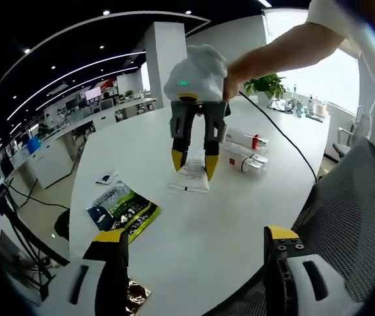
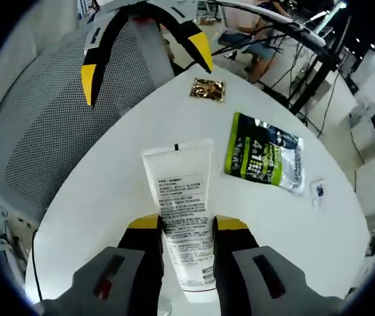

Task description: Arrange the skincare products in the storage area until every visible bottle or jar stands upright without overlapping.

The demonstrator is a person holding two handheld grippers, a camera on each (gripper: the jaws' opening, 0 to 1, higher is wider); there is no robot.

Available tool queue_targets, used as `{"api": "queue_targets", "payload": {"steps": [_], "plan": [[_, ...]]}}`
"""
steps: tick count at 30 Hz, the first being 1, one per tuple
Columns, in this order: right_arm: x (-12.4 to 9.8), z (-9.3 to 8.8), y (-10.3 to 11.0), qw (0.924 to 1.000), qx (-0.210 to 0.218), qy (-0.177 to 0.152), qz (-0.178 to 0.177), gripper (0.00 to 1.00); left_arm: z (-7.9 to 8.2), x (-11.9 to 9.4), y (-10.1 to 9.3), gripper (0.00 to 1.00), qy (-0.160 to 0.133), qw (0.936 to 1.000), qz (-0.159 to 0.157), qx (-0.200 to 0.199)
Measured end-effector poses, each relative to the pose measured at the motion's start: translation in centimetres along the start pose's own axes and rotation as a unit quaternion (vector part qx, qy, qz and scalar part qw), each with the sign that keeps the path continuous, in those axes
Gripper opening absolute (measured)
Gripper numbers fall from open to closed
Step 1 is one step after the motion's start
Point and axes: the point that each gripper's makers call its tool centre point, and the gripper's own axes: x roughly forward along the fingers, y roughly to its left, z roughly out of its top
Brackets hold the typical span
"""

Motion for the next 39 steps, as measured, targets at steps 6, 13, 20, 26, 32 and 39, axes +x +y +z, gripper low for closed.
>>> {"api": "queue_targets", "payload": {"steps": [6, 13, 20, 26, 32, 39], "plan": [[-2.0, 1.0, -0.6, 0.9942, 0.073, -0.073, -0.032, 0.25, -0.1, 0.0, 0.0, 0.87, 0.004, 1.0000, 0.000, 0.000], [-4.7, 2.8, -1.0, 0.9713, 0.155, -0.165, -0.072, 0.26, -0.2, 0.1, 0.0, 0.88, 0.008, 1.0000, -0.002, -0.002], [-7.9, 4.7, -0.4, 0.9341, 0.222, -0.256, -0.113, 0.26, -0.4, 0.1, 0.3, 0.89, 0.012, 0.9999, 0.004, -0.008], [-11.2, 6.7, 1.2, 0.8797, 0.280, -0.361, -0.133, 0.27, 1.2, -0.1, -1.2, 0.93, -0.020, 0.9988, -0.037, -0.024], [-13.8, 7.9, 3.1, 0.8384, 0.309, -0.426, -0.144, 0.27, 2.6, -0.5, -0.9, 0.93, -0.033, 0.9983, -0.030, -0.037], [-15.7, 8.6, 5.3, 0.8055, 0.330, -0.470, -0.145, 0.28, 6.5, -1.3, -2.6, 0.94, -0.087, 0.9883, -0.067, -0.105]]}}
